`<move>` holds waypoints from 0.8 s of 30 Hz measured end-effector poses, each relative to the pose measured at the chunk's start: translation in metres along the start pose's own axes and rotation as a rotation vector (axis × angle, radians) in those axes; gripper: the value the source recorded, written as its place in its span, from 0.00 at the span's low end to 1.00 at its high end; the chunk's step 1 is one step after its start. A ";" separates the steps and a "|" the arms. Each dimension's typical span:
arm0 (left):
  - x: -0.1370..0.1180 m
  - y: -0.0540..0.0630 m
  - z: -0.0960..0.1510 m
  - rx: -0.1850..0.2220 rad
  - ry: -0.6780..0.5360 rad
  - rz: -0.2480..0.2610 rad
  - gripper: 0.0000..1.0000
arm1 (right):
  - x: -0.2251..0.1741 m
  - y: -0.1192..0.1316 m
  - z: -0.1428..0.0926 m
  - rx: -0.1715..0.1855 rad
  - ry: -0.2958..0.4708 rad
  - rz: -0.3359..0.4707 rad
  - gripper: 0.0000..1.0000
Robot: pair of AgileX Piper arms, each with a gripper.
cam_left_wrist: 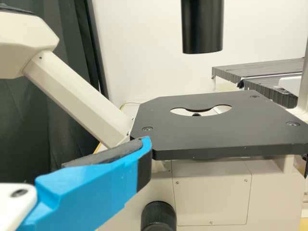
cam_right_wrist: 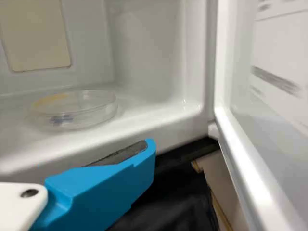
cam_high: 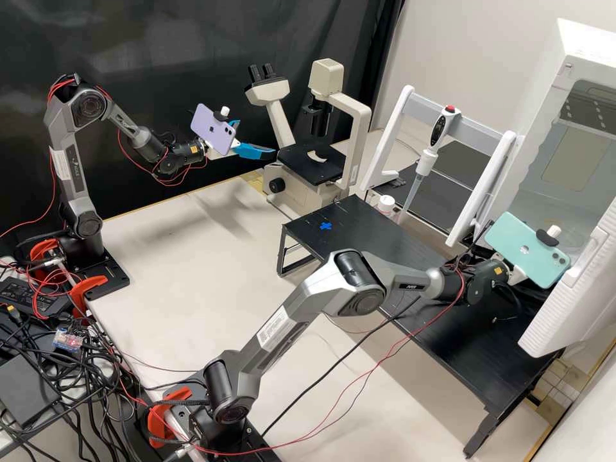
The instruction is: Move the petri dish to the incubator
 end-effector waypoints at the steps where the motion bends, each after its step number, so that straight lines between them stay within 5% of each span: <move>1: 0.000 0.000 0.000 0.000 0.000 0.000 1.00 | -0.014 0.002 0.000 -0.011 0.016 0.014 1.00; 11: 0.000 0.000 0.000 0.000 0.000 0.000 1.00 | -0.114 -0.004 -0.004 -0.017 0.136 0.078 1.00; 24: 0.000 0.000 0.000 0.000 0.000 0.000 1.00 | -0.273 -0.053 -0.052 0.015 0.320 0.114 1.00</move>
